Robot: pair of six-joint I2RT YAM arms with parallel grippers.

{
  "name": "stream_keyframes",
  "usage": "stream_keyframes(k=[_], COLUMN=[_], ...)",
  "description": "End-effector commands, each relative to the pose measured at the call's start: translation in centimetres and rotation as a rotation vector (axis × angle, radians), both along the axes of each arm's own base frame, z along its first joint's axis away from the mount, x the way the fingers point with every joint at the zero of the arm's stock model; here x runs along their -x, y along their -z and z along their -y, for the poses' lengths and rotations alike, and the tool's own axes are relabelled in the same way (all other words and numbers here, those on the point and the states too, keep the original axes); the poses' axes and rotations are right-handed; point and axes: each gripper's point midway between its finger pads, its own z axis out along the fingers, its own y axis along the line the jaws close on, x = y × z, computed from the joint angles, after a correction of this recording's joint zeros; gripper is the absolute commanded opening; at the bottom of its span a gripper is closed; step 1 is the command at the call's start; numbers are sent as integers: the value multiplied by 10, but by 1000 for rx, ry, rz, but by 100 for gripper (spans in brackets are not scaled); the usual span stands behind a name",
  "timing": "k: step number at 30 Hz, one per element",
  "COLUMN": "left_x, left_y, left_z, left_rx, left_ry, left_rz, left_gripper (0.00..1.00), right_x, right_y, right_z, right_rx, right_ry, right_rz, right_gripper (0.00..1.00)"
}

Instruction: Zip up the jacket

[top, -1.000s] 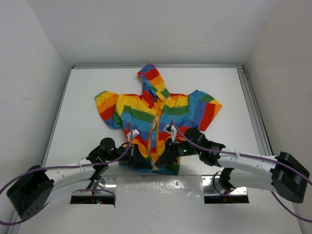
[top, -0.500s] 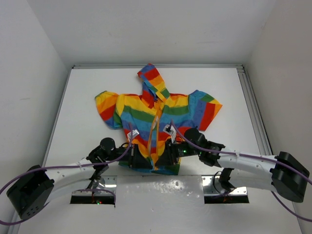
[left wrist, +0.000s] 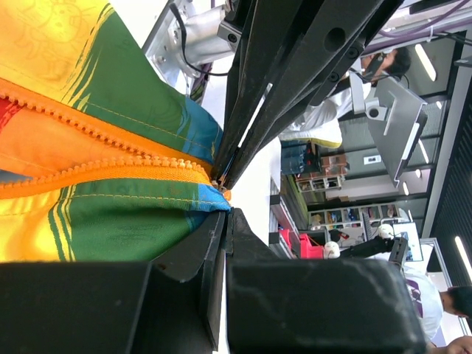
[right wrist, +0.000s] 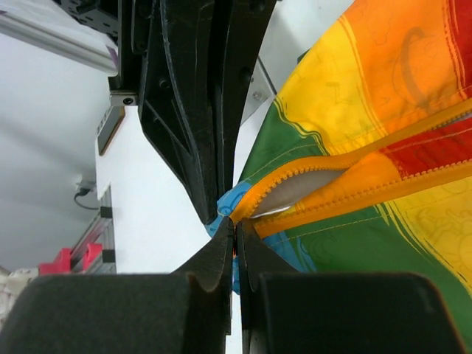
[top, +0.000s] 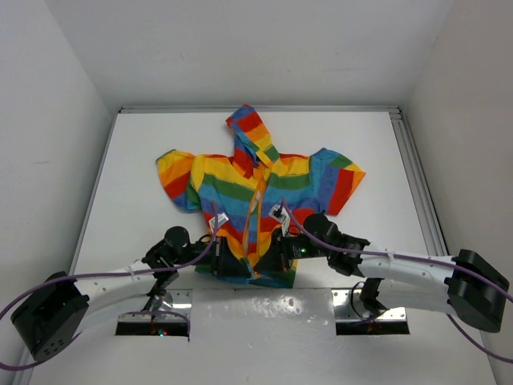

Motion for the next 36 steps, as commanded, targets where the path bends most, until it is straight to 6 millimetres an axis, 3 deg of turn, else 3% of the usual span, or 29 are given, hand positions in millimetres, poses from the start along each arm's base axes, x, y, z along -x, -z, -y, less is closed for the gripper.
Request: stream_keyframes(k=[1,10,14,16,18,19,20,21,25,30,31,32,34,35,36], left_x=[19,20,14,6,-9,-12,-19,-27,-61,-100,-108,-125,-141,-159,-164], left_y=[31,28,37,52,61,60,59,59,28,-2,-7,1,18,30,45], left_z=[-14,-15,-14,-15,-14,-13,-12,-13,-7,-11,-14,-29,-53,-80,-92], left_rx=[-36,-26,-67,-154,-237,-244,-250,-286,-307,-385,-383,-452,-555,-642,-697], left_ry=[25,25,-4,-38,-93,-101,-127,-164,-272,-414,-462,-573,-701,-835,-878], left_rz=[-29,-38,-38,-30,-4,4,16,22,137,218,233,226,178,154,111], left_gripper=[0,0,0,0,13,35,43,62,72,73,70,67,60,57,54], right_x=[-18,-55,-66,-63,-59,-58,-57,-53,-49,-46,-46,-46,-43,-42,-41], right_y=[-20,-13,-18,-16,-8,-6,-4,7,19,20,19,20,20,22,23], right_z=[-7,-4,-2,-1,3,5,7,13,20,25,26,26,27,28,28], right_rx=[-55,36,30,27,41,45,47,62,70,63,63,63,51,49,45], right_ry=[80,271,332,318,311,311,311,309,311,304,306,304,298,294,290], right_rz=[107,232,255,254,243,240,238,229,216,233,237,240,242,241,240], right_gripper=[0,0,0,0,0,0,0,0,0,0,0,0,0,0,0])
